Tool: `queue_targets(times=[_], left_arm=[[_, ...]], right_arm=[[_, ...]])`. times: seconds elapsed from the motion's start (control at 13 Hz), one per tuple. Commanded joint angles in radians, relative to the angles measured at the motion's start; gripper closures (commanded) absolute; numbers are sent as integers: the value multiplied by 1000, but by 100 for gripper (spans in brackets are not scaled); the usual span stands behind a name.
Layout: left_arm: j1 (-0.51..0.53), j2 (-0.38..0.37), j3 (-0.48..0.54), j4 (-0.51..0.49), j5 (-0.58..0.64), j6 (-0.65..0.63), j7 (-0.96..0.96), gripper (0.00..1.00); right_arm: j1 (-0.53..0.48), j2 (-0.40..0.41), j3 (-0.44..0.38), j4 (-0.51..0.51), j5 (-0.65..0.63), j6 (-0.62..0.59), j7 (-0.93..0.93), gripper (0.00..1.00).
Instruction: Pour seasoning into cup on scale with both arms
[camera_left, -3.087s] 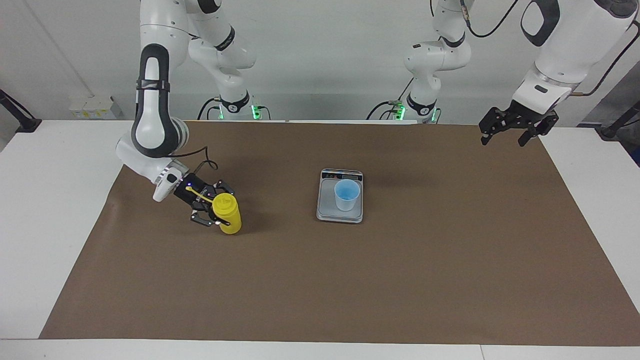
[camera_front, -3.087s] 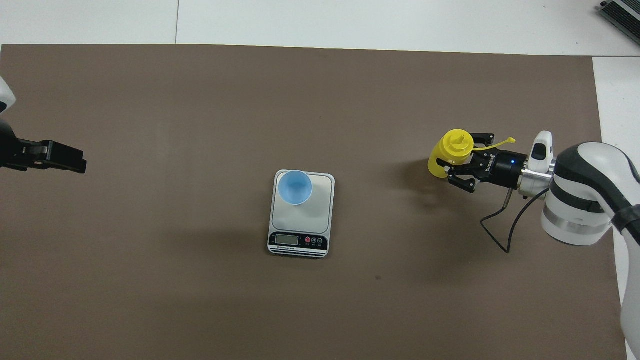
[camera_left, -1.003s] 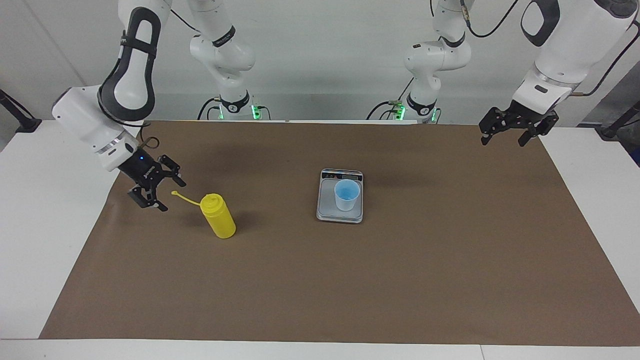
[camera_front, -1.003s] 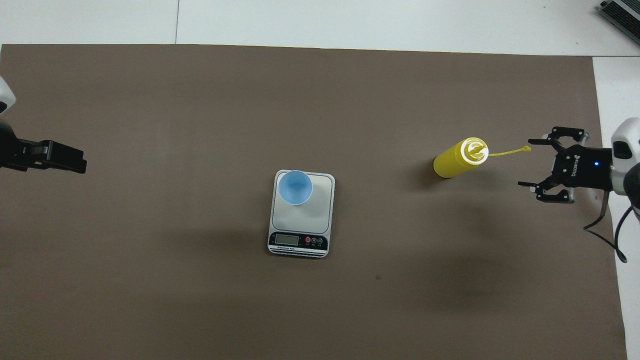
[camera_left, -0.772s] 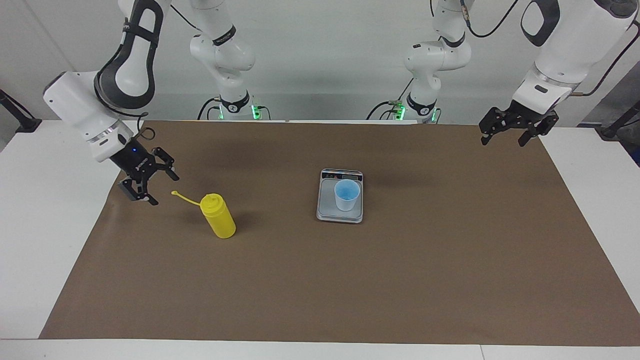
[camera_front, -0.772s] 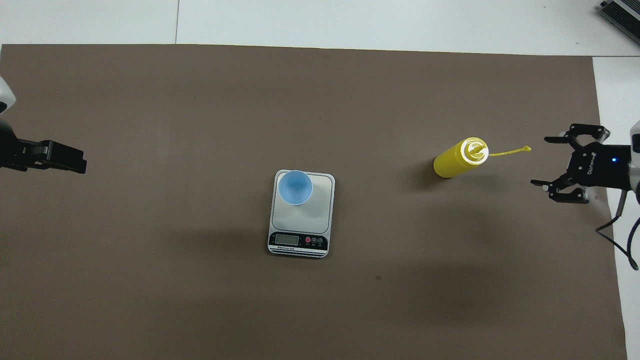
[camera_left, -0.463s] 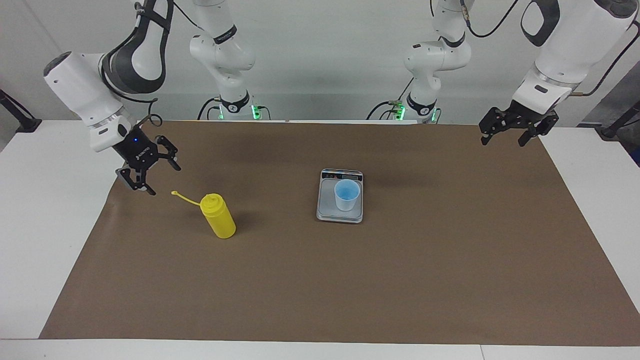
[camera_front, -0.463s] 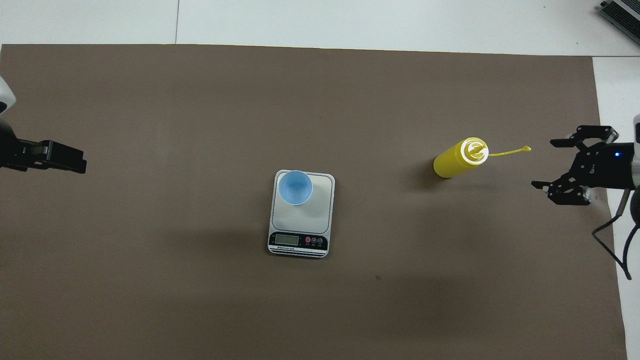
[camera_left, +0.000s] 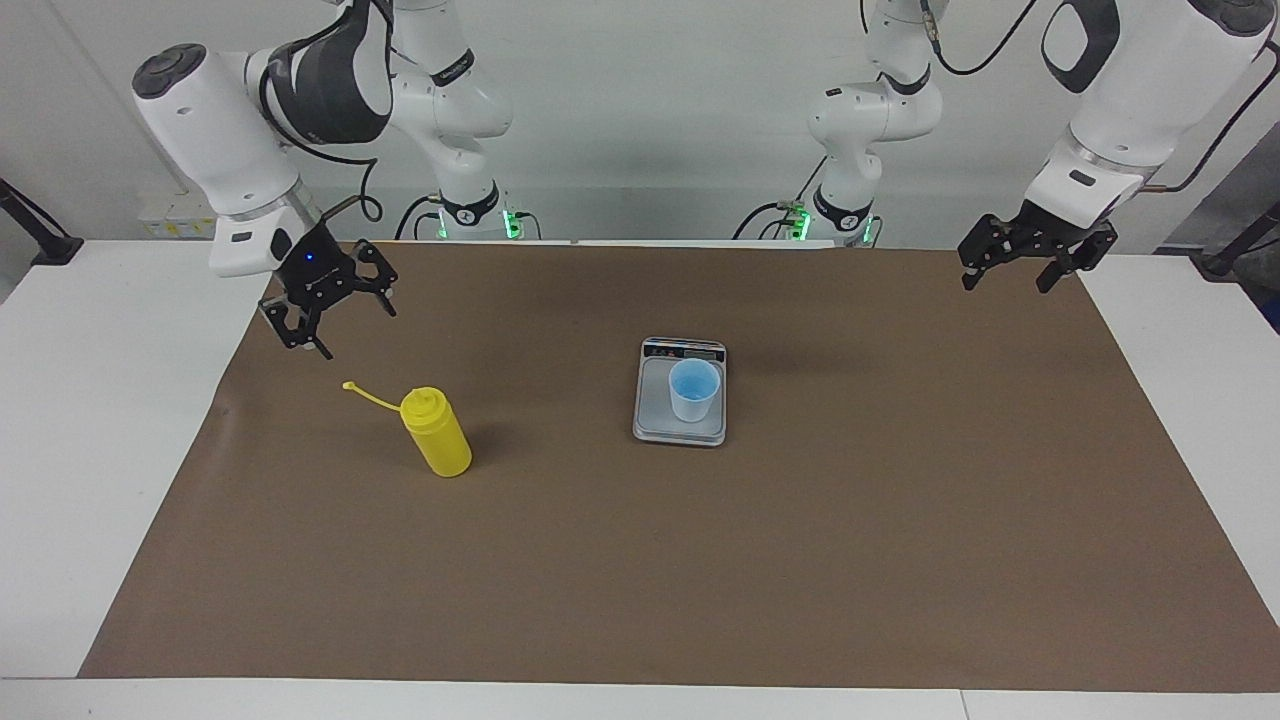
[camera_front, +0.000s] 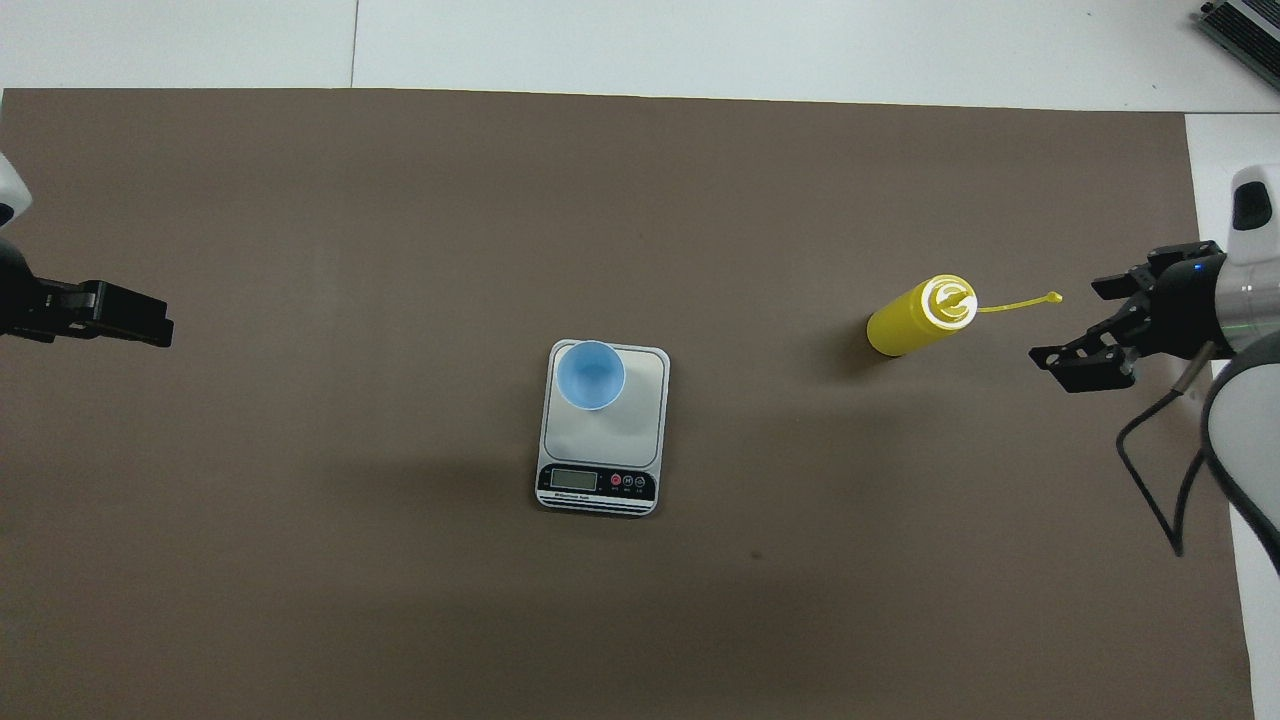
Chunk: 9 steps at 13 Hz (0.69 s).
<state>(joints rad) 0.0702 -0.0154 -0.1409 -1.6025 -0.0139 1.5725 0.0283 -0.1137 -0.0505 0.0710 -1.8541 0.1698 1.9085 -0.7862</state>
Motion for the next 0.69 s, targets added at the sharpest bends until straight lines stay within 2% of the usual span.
queue_targets(times=[0.0,0.23,0.46,0.62], left_arm=[[11,-21,-2,-22,-9,3,13,0],[11,-21,-2,-22,-9,3,15,0],[11,-21,-2,-22,-9,3,13,0],[10,-21,-2,-22,-9,3,15,0]], right_arm=[[67,12,3,93,-96,-84,271,0],[135,17,4,147,-133,-123,542,0],[147,47,3,222,-136,-216,707,0],[146,49,3,237,-136,-242,772,0]])
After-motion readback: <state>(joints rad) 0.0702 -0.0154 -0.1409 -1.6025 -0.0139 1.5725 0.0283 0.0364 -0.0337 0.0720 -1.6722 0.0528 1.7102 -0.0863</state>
